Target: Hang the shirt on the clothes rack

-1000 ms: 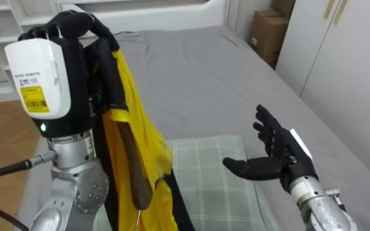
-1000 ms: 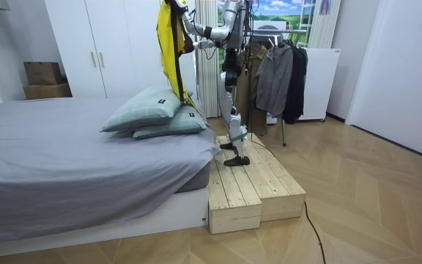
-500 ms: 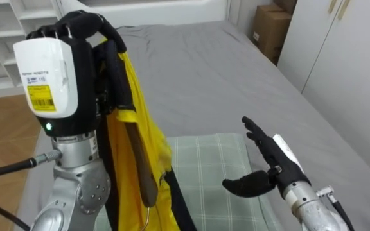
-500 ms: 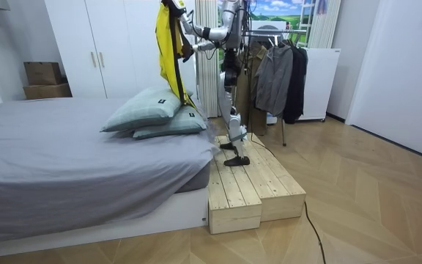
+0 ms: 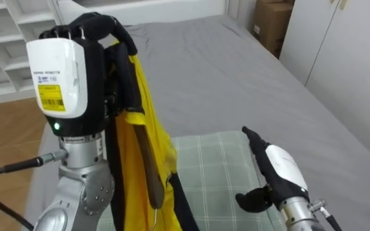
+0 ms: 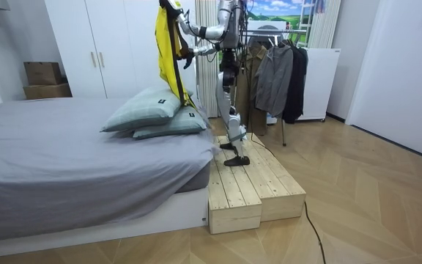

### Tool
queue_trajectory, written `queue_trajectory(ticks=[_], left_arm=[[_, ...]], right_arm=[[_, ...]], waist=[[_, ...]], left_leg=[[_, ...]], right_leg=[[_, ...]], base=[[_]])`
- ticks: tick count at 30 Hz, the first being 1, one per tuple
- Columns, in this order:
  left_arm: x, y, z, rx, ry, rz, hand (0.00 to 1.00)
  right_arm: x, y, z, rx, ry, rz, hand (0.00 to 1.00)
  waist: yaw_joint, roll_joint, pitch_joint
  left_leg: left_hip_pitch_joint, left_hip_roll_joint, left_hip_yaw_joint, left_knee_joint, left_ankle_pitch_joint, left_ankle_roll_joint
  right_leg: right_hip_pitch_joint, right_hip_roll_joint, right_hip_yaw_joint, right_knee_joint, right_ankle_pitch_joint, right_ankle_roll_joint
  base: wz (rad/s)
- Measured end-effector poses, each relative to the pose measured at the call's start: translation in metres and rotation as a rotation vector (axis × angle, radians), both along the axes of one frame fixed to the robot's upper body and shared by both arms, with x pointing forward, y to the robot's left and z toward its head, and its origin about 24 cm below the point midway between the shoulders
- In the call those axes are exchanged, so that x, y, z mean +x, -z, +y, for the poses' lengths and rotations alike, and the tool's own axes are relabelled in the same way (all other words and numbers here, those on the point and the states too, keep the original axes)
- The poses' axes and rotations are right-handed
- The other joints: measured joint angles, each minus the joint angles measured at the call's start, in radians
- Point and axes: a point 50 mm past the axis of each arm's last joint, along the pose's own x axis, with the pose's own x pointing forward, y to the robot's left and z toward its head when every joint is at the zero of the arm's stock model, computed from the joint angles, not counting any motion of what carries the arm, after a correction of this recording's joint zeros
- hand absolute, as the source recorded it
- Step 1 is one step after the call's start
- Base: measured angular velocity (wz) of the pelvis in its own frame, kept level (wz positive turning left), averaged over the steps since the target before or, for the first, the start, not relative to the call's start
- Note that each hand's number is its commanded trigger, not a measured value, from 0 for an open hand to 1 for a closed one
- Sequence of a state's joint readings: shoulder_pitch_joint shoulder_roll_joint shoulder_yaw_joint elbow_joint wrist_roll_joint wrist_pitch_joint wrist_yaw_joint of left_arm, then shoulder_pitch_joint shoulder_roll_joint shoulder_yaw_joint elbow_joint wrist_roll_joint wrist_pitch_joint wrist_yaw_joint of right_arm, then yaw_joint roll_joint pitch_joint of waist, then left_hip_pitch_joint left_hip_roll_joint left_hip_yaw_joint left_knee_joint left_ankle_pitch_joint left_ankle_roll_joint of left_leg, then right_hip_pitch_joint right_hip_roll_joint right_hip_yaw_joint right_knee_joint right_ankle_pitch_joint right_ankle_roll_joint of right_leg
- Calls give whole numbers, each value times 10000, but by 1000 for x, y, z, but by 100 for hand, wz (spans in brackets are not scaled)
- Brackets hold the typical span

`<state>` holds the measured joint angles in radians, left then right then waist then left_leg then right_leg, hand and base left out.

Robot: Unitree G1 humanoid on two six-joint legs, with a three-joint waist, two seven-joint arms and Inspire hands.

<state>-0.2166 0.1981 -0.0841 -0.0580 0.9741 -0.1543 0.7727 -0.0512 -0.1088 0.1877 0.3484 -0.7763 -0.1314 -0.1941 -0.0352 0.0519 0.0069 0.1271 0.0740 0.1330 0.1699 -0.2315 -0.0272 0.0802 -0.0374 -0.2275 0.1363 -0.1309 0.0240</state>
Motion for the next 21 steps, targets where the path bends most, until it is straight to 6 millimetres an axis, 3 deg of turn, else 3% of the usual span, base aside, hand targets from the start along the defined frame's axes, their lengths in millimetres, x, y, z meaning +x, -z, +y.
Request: queue_trajectory(ticks=[8,15,16,17,18,19,20,21], left_arm=[[6,-14,-6,-91,173,-532,100],[6,-11,-14,22,474,-267,100],[6,-11,-15,75,546,-135,100],[7,-10,-17,91,685,1,100],[8,-10,-20,-11,872,40,100],[8,-13,-32,-125,1383,19,100],[7,-12,-37,-122,1652,22,100],[7,-11,-37,-121,1664,78,100]], right_arm=[[-2,-4,8,1,-25,-921,0],[-5,-3,18,-12,-294,-1226,0],[-5,-3,21,72,-359,-1245,0],[-5,-3,24,308,-330,-1255,0],[-5,-4,21,434,-216,-1298,0],[-3,-6,12,562,174,-1441,0],[-2,-6,8,607,431,-1426,0],[-3,-6,7,548,391,-1432,0]], waist=[[136,62,-2],[142,91,3],[113,18,52],[69,-224,184],[55,-257,185],[57,-110,128],[342,-226,147],[461,-197,147]], left_leg=[[-14,5,38,-25,0,0],[54,1,95,76,0,0],[-52,-67,261,470,-4,-2],[-604,-236,337,1403,-239,57],[-920,-388,266,1279,-254,103],[-1647,-517,288,334,299,251],[-1764,-676,755,490,970,652],[-1762,-690,820,541,977,666]], right_leg=[[-82,18,138,8,0,0],[-53,11,573,160,1,-2],[71,-160,959,142,3,-5],[247,-529,1694,101,2,4],[236,-685,2120,104,0,22],[32,-797,2383,269,-133,236],[-179,-1002,2423,559,-471,627],[-232,-1011,2287,574,-511,613]], base=[[-4],[-6],[22],[36],[75],[54],[37],[-18]])
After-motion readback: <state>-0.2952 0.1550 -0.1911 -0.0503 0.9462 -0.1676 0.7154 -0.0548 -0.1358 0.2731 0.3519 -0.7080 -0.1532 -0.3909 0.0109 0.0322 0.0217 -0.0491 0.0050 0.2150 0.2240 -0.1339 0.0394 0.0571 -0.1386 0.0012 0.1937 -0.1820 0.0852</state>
